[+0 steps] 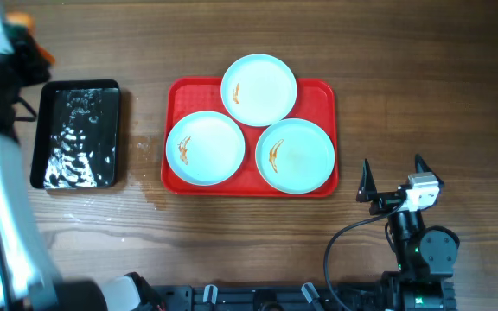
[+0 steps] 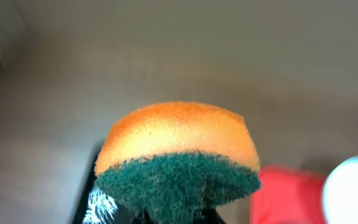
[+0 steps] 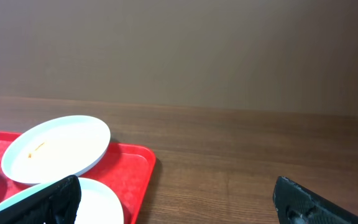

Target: Clean dirty plates on tray and stack at the side

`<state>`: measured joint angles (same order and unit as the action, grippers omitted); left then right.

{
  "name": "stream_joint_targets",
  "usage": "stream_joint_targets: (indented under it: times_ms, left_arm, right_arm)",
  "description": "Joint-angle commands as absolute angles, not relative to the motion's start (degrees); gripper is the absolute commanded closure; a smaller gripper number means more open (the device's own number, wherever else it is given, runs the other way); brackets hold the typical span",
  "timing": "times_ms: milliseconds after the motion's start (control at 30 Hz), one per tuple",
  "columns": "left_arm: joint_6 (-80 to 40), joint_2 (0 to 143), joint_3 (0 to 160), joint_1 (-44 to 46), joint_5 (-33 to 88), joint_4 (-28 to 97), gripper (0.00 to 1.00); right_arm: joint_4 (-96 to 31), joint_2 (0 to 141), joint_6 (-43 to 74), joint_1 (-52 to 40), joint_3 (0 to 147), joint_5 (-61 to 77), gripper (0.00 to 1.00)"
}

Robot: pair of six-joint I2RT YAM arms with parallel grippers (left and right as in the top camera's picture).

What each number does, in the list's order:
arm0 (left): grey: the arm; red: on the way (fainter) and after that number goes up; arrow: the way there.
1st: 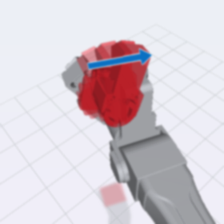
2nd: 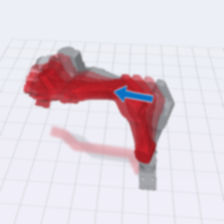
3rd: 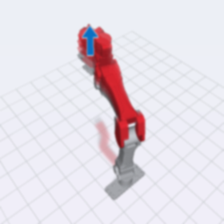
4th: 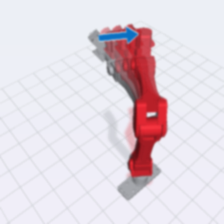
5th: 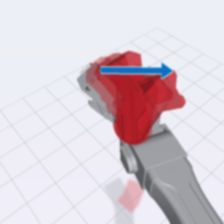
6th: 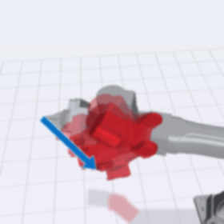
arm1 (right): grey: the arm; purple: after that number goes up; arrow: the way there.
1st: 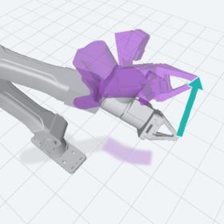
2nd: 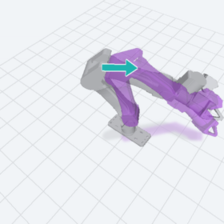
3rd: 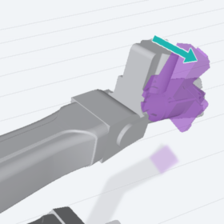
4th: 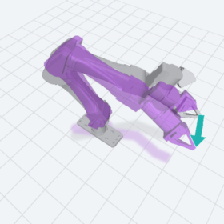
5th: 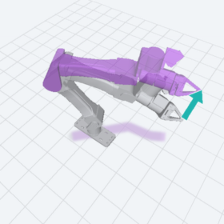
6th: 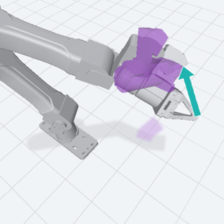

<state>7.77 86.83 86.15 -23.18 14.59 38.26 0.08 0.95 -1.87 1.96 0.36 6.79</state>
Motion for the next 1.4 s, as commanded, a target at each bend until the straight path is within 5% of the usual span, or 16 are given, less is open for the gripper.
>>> stream_joint_targets:
  times_ms: [0, 533, 933, 1367]
  left_arm:
    - [10.3, 96.2, 78.4, -23.0, 10.5, 39.4, 0.96]
    - [10.1, 83.5, 84.9, -20.4, 8.0, 37.0, 0.96]
    - [10.1, 93.8, 76.0, -19.7, 3.4, 41.7, 0.96]
    - [3.8, 80.6, 88.1, -7.1, 11.4, 41.6, 0.96]
  right_arm:
    - [0.3, 0.6, -2.9, 2.3, 0.3, 6.0, 0.00]
    - [0.3, 0.6, -2.8, 2.3, 0.3, 6.0, 0.00]
    - [0.3, 0.6, -2.9, 2.3, 0.3, 6.0, 0.00]
    - [0.3, 0.6, -2.9, 2.3, 0.3, 6.0, 0.00]
